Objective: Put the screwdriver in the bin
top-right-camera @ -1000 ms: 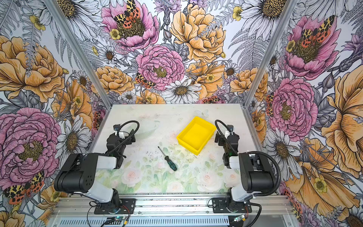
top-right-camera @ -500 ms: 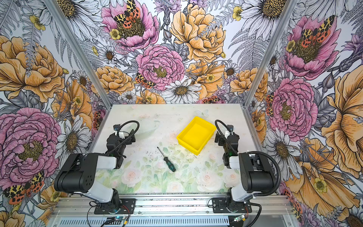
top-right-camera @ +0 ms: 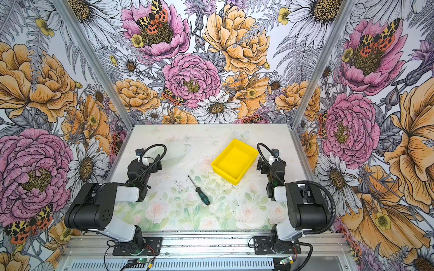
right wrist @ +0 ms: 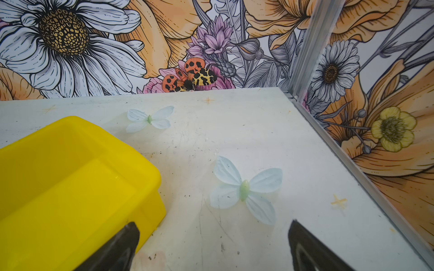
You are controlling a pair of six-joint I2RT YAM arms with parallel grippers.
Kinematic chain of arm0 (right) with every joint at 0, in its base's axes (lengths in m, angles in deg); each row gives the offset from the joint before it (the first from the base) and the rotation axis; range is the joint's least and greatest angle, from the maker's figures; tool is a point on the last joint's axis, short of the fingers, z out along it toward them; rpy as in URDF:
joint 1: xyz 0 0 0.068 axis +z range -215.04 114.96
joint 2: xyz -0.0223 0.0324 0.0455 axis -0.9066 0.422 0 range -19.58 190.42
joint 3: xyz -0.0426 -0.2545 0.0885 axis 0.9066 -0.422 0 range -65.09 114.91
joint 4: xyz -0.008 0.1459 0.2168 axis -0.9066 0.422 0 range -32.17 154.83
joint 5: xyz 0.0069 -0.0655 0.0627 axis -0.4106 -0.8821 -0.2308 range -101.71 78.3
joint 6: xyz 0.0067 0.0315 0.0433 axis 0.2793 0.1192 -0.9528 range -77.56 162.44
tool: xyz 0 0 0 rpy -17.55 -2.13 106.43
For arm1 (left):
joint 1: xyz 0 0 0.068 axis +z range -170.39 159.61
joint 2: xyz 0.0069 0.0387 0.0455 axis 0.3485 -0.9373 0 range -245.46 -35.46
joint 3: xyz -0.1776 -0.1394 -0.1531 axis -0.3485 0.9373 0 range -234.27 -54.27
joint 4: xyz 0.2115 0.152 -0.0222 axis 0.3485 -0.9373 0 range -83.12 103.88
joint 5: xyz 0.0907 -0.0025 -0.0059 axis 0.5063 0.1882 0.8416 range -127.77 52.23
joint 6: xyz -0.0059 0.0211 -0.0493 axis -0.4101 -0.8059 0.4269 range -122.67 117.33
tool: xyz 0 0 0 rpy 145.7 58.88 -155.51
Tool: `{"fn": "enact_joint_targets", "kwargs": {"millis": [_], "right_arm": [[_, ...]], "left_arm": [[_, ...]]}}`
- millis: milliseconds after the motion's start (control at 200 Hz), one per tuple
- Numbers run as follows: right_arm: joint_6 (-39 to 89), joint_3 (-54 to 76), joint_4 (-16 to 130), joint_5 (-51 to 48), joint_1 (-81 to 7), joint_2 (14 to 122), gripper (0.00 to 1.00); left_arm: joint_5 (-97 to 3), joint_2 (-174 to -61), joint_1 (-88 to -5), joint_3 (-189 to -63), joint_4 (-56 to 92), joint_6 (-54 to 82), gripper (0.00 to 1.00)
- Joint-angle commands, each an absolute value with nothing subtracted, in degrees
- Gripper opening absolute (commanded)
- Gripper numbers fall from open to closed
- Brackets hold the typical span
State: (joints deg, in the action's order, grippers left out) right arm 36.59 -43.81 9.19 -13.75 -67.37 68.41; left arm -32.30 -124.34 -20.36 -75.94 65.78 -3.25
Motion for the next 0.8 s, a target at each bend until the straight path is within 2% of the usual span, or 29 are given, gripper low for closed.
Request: {"fn": "enact_joint_targets", "kwargs": {"millis": [0,145,395,525,796], "right_arm": [[37.5,-42.5,8.8,-13.4,-67.4,68.3,0.99],[36.1,-41.2,12.7,-16.7,-67.5,65.9,1.0],[36.6,-38.2,23.1,-16.2,-67.5,59.3,1.0],[34.9,-36.2,31.1,-17.8,-67.3,54.4,0.99],[31.2,-27.8,59.9,-19.3,-65.4,44.9,0.99]], "left_arm": [[-33.6,-124.1,-19.8,-76.1,67.1,-3.4,0.99],[-34.1,-123.2,-19.4,-75.6,67.2,-2.8,0.99],[-36.4,-119.2,-16.8,-75.5,64.0,-0.3,0.99],[-36.8,-114.1,-16.8,-78.0,54.0,-0.4,0.99],[-36.3,-103.5,-17.8,-82.4,33.9,1.7,0.99]]}}
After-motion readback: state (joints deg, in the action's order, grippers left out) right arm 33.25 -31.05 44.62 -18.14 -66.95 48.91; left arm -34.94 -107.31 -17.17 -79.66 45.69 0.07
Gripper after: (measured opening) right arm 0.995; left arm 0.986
